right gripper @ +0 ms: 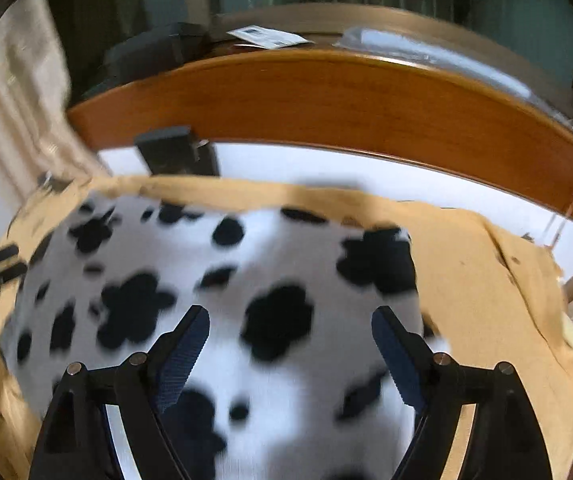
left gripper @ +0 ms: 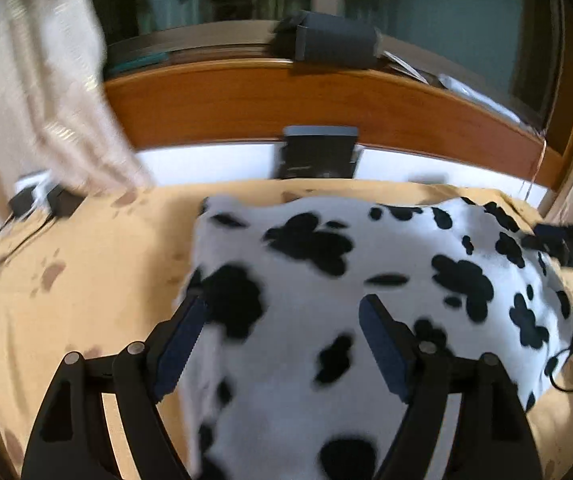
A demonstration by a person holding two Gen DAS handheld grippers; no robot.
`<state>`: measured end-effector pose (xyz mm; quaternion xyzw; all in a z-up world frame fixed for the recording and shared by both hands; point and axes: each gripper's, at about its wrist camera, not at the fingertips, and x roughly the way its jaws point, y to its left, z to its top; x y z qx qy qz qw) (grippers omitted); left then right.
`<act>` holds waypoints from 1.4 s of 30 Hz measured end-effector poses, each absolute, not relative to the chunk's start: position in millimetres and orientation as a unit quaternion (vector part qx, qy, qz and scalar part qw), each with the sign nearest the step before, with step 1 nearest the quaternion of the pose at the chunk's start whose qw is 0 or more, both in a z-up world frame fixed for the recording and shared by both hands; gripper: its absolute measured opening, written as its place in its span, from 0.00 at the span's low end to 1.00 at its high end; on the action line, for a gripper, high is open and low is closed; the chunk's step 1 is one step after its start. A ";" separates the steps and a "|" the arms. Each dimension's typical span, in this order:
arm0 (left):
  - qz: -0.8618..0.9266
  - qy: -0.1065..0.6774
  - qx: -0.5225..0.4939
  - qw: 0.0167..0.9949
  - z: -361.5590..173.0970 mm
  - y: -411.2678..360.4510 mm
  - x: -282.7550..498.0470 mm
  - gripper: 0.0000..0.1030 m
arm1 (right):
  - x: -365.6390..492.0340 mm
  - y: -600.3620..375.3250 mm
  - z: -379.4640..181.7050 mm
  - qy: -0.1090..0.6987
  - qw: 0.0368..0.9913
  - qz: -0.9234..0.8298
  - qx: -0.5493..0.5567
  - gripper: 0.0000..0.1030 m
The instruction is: Fold clothes
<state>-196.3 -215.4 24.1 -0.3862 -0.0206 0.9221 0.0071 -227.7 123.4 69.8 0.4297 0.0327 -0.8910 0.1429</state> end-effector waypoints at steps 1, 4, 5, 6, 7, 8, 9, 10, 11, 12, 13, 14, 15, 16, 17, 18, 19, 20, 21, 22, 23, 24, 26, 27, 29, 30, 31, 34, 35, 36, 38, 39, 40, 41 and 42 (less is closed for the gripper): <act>0.920 -0.017 -0.391 0.011 22.6 -210.8 -204.3 0.80 | -238.4 121.6 68.8 0.026 0.144 -0.889 0.435 0.83; 0.913 -0.014 -0.407 0.018 14.3 -198.5 -223.6 0.80 | -269.2 114.1 63.6 0.011 0.143 -0.881 0.451 0.83; 0.911 -0.015 -0.411 0.018 10.9 -196.1 -227.0 0.80 | -276.7 110.7 60.6 0.011 0.145 -0.877 0.457 0.83; 0.910 -0.015 -0.415 0.019 7.5 -193.8 -230.0 0.80 | -283.4 109.3 54.7 0.015 0.138 -0.873 0.467 0.83; 0.908 -0.015 -0.418 0.019 3.9 -192.2 -230.9 0.80 | -290.2 108.0 48.9 0.020 0.132 -0.869 0.476 0.83; 0.906 -0.013 -0.423 0.019 -1.9 -191.0 -231.4 0.80 | -296.9 106.6 43.1 0.025 0.125 -0.865 0.486 0.83; 0.904 -0.008 -0.427 0.017 -7.0 -189.9 -230.5 0.80 | -303.5 105.6 37.2 0.030 0.117 -0.861 0.495 0.83; 0.904 -0.002 -0.428 0.017 -11.1 -188.8 -229.2 0.80 | -308.9 108.1 30.6 0.034 0.105 -0.858 0.502 0.83; 0.904 0.004 -0.426 0.018 -14.4 -188.2 -227.4 0.80 | -314.3 111.0 24.0 0.036 0.094 -0.854 0.510 0.83; 0.906 0.009 -0.423 0.017 -15.9 -187.5 -225.5 0.80 | -318.8 117.7 18.6 0.021 0.093 -0.852 0.515 0.83; 0.907 0.012 -0.420 0.016 -17.0 -186.7 -223.6 0.80 | -320.9 122.2 17.4 0.009 0.094 -0.852 0.515 0.83; 0.909 0.016 -0.416 0.016 -18.0 -186.0 -221.7 0.80 | -322.5 126.8 17.2 0.001 0.091 -0.853 0.514 0.83; 0.910 0.018 -0.413 0.014 -18.9 -185.2 -219.9 0.80 | -323.6 129.2 16.9 -0.001 0.087 -0.854 0.514 0.83; 0.911 0.020 -0.411 0.012 -19.5 -184.5 -218.4 0.80 | -324.6 129.5 16.2 0.002 0.085 -0.854 0.514 0.83; 0.912 0.022 -0.408 0.011 -20.0 -183.9 -217.1 0.80 | -325.0 128.3 15.7 0.007 0.083 -0.854 0.514 0.83; 0.913 0.022 -0.406 0.011 -20.2 -183.7 -215.8 0.80 | -325.2 125.5 15.2 0.015 0.080 -0.854 0.514 0.83; 0.914 0.022 -0.404 0.010 -20.3 -183.7 -214.6 0.80 | -324.7 123.5 14.8 0.023 0.076 -0.855 0.512 0.83; 0.915 0.021 -0.404 0.011 -19.9 -184.4 -213.7 0.80 | -324.1 121.5 14.5 0.030 0.073 -0.856 0.511 0.83; 0.915 0.019 -0.402 0.009 -18.2 -184.7 -210.9 0.80 | -322.8 120.7 15.6 0.033 0.071 -0.857 0.509 0.83; 0.916 0.019 -0.400 0.006 -16.2 -184.9 -207.5 0.80 | -321.5 119.9 16.8 0.036 0.068 -0.859 0.506 0.83; 0.917 0.018 -0.399 0.004 -14.1 -185.0 -204.0 0.80 | -320.2 119.1 17.9 0.039 0.066 -0.860 0.504 0.83; 0.918 0.025 -0.395 0.000 -11.1 -183.5 -197.6 0.80 | -318.9 118.4 19.0 0.043 0.064 -0.861 0.502 0.83; 0.921 0.041 -0.387 -0.006 -5.5 -180.7 -184.9 0.80 | -312.7 114.4 25.8 0.056 0.059 -0.869 0.488 0.83; 0.922 0.046 -0.385 -0.005 -3.8 -180.0 -179.4 0.80 | -306.0 109.0 35.1 0.065 0.061 -0.879 0.469 0.83; 0.922 0.053 -0.384 -0.002 -1.7 -179.2 -169.3 0.80 | -295.5 95.9 52.8 0.067 0.084 -0.892 0.440 0.83; 0.921 0.054 -0.386 -0.001 -1.8 -179.4 -165.3 0.80 | -291.7 87.8 61.1 0.061 0.105 -0.895 0.429 0.83; 0.920 0.056 -0.389 0.000 -2.0 -179.6 -161.4 0.80 | -289.8 74.1 66.9 0.058 0.130 -0.894 0.425 0.83; 0.917 0.054 -0.395 0.001 -5.7 -184.7 -149.9 0.80 | -284.1 21.4 73.3 0.072 0.202 -0.882 0.419 0.83; 0.916 0.053 -0.398 0.001 -7.1 -186.5 -146.0 0.80 | -281.1 0.6 72.8 0.082 0.224 -0.876 0.419 0.83; 0.915 0.051 -0.400 0.001 -9.2 -188.8 -141.6 0.80 | -278.3 -20.2 70.9 0.088 0.246 -0.869 0.421 0.83; 0.915 0.046 -0.402 0.003 -13.0 -193.2 -133.3 0.80 | -277.4 -56.3 66.4 0.098 0.280 -0.855 0.425 0.83; 0.915 0.043 -0.401 0.004 -14.2 -195.0 -129.8 0.80 | -280.9 -72.9 63.5 0.102 0.290 -0.850 0.429 0.83; 0.915 0.041 -0.401 0.005 -15.4 -196.8 -126.4 0.80 | -281.3 -87.7 59.7 0.103 0.299 -0.844 0.433 0.83; 0.915 0.039 -0.401 0.006 -16.1 -198.3 -124.3 0.80 | -282.1 -102.1 55.6 0.105 0.307 -0.838 0.438 0.83; 0.915 0.037 -0.401 0.008 -16.8 -199.3 -123.6 0.81 | -286.6 -111.0 48.4 0.107 0.314 -0.832 0.444 0.83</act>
